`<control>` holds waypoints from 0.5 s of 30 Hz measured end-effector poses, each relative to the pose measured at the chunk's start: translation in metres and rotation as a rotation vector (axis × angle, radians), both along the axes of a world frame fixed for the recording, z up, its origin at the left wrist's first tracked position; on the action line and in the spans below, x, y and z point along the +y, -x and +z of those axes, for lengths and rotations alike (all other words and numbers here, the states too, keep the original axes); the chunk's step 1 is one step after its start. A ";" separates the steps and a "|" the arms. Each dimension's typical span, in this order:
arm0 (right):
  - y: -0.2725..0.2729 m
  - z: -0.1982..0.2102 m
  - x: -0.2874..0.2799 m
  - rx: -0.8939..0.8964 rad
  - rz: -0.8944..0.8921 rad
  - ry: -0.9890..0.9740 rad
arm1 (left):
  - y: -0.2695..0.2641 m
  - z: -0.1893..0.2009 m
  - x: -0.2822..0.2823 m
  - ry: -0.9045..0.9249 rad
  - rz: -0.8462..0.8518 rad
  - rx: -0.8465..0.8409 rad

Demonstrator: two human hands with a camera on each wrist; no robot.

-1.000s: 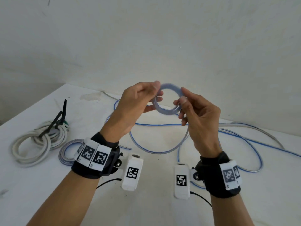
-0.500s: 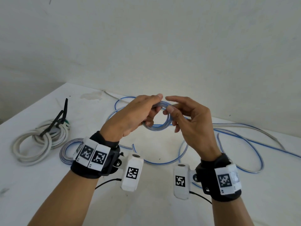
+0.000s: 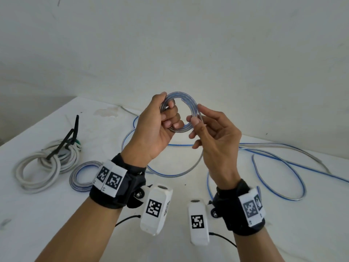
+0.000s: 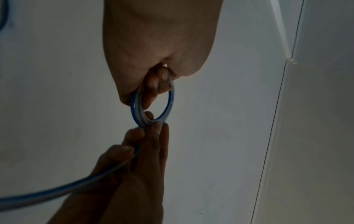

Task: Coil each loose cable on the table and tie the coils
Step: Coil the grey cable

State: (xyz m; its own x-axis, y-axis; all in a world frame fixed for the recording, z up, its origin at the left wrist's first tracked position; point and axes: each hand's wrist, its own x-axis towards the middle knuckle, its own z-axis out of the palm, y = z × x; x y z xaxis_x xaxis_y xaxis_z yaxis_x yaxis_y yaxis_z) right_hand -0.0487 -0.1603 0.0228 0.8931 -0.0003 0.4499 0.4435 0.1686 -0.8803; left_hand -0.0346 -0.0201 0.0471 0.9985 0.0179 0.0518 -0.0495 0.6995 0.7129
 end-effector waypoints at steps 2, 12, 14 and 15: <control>-0.004 0.003 -0.009 -0.031 -0.015 0.034 | 0.000 0.000 -0.002 -0.035 -0.002 0.002; -0.006 0.015 -0.045 -0.052 0.157 0.452 | 0.009 0.000 0.015 -0.792 -0.311 -0.099; -0.006 0.016 -0.049 -0.044 0.177 0.512 | 0.010 -0.001 0.019 -0.827 -0.398 -0.094; -0.006 0.016 -0.050 -0.042 0.180 0.524 | 0.011 -0.001 0.020 -0.835 -0.430 -0.102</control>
State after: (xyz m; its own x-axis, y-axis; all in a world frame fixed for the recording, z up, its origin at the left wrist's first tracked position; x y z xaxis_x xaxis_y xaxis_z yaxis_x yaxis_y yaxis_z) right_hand -0.0424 -0.2102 0.0386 0.8396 0.3843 0.3839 0.4845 -0.2104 -0.8491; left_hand -0.0460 0.0001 0.0460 0.9006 -0.4336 -0.0307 0.0039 -0.0627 0.9980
